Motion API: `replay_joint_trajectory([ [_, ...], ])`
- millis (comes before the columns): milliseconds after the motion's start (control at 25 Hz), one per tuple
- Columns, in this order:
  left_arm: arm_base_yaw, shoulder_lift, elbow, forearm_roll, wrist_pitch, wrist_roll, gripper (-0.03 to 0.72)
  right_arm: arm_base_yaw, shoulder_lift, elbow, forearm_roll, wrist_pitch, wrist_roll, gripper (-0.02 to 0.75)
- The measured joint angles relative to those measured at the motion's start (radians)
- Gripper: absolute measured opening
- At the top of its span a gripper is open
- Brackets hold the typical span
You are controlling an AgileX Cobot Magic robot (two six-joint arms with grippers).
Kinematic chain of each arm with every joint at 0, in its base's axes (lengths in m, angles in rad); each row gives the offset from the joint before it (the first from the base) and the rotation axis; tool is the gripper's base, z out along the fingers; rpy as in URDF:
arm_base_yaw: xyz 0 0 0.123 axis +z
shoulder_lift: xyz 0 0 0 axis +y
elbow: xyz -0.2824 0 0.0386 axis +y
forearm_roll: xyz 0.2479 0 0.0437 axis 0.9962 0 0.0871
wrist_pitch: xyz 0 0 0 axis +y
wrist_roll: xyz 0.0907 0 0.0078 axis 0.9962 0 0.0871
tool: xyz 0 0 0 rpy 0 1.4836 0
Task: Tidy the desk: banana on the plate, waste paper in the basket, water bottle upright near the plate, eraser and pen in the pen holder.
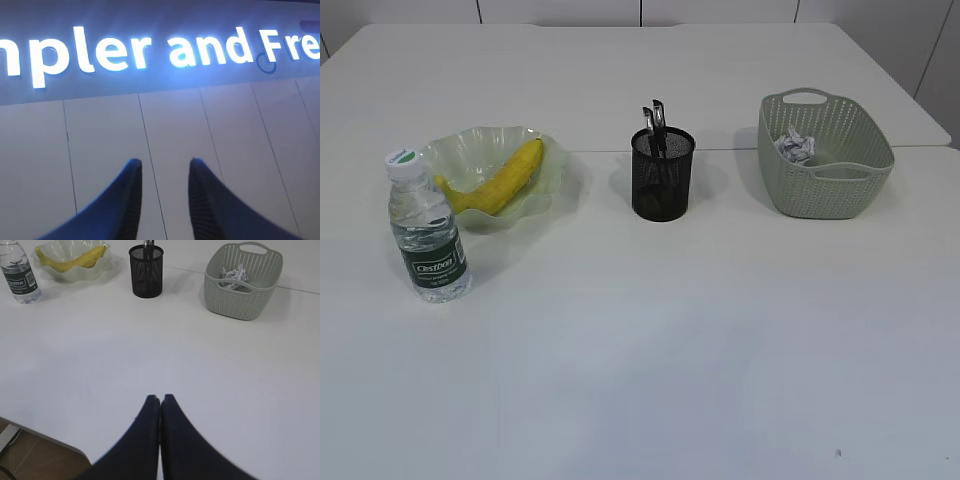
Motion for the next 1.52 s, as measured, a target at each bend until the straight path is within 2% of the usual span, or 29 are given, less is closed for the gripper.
replay_joint_trajectory([
  [320, 0.005, -0.001, 0.000, 0.214, 0.028, -0.217, 0.223, 0.000, 0.000, 0.000, 0.000, 0.000, 0.000, -0.013],
  [600, 0.056, -0.036, -0.004, 0.456, 0.085, -0.464, 0.223, 0.000, 0.000, 0.000, 0.000, 0.000, 0.000, -0.013],
  [880, 0.058, -0.046, -0.058, 0.721, 0.255, -0.703, 0.223, 0.000, 0.000, 0.000, 0.000, 0.000, 0.000, -0.013],
  [1120, 0.058, -0.102, -0.152, 0.889, 0.427, -0.839, 0.223, 0.000, 0.000, 0.000, 0.000, 0.000, 0.000, -0.013],
  [1320, 0.058, -0.173, -0.200, 0.984, 0.583, -0.910, 0.223, 0.000, 0.000, 0.000, 0.000, 0.000, 0.000, -0.013],
  [1520, 0.058, -0.257, -0.239, 0.993, 0.724, -0.928, 0.223, 0.000, 0.000, 0.000, 0.000, 0.000, 0.000, -0.013],
])
